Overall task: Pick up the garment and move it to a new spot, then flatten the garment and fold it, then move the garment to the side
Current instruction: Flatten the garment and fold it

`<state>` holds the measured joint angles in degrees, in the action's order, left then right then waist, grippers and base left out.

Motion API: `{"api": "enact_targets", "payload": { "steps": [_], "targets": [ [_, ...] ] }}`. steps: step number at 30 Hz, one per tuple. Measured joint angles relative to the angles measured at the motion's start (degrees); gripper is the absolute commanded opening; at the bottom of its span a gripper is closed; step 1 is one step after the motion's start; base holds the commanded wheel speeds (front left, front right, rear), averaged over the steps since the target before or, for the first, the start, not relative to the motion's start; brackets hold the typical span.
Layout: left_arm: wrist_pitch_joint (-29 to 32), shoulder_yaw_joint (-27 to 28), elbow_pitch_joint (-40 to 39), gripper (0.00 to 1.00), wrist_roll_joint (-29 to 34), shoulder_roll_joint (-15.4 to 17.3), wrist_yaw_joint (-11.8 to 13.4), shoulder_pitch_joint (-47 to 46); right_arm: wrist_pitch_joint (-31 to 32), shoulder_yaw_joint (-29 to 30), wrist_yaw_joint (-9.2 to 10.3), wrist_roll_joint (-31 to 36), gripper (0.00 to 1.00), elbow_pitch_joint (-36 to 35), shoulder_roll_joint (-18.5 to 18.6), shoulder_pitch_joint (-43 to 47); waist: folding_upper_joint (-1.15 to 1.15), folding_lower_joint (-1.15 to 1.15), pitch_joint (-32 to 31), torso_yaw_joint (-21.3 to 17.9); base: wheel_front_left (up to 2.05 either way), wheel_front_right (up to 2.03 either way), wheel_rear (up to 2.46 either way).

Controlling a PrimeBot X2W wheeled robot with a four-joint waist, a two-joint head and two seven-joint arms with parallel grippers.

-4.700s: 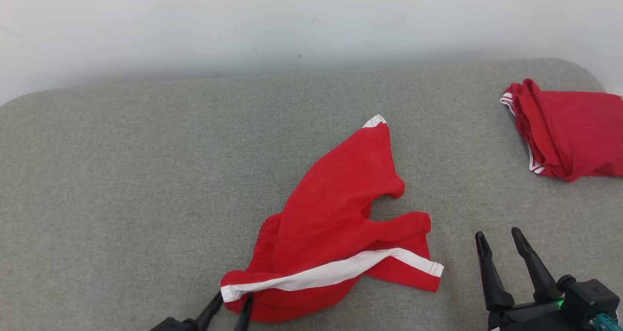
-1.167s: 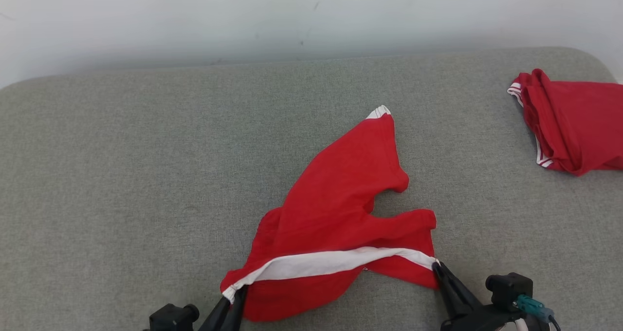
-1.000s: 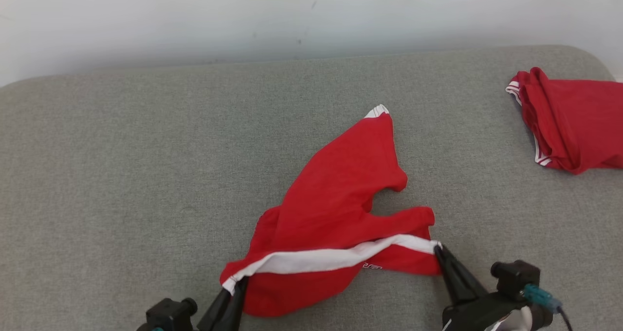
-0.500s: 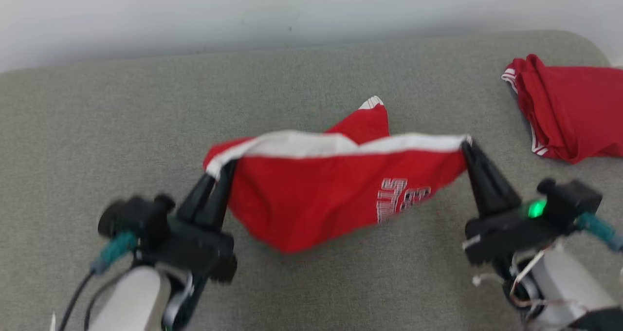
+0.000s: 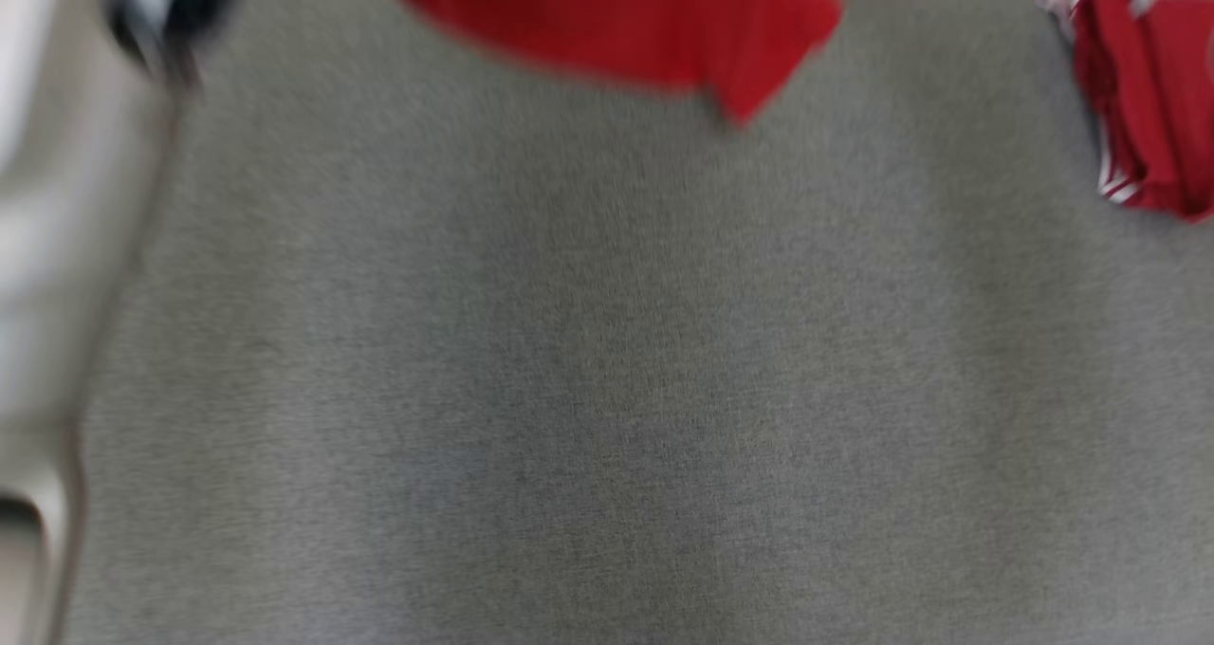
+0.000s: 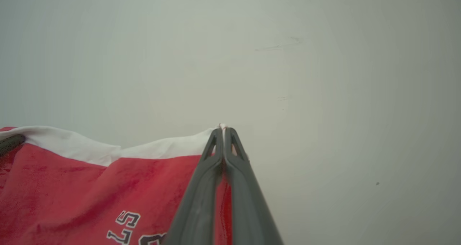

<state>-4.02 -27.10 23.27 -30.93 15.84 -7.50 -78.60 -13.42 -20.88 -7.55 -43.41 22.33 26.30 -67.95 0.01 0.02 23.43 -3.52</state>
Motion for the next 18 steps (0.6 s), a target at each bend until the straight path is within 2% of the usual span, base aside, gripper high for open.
{"api": "enact_targets", "payload": {
  "steps": [8,13,18],
  "targets": [
    [-0.2,-3.3,13.3,0.0,-1.5,-2.4,0.0,-26.0,1.8,-3.1,0.0,-1.7,0.0,11.7,0.3,-25.6,0.01,0.01,9.7,-1.9,0.0,0.0,0.0],
    [-2.0,-6.1,20.7,0.0,-1.9,-3.9,0.0,-35.4,1.2,-5.4,0.0,-0.2,0.0,19.2,-0.1,-35.6,0.01,0.0,13.6,-3.3,0.0,0.0,0.0],
    [-3.9,-8.4,26.3,0.0,-2.5,-4.8,0.0,-40.7,0.3,-8.3,0.0,0.1,0.0,23.1,-0.4,-41.6,0.0,-0.01,16.1,-4.4,0.0,0.0,0.0]
  ]
}}
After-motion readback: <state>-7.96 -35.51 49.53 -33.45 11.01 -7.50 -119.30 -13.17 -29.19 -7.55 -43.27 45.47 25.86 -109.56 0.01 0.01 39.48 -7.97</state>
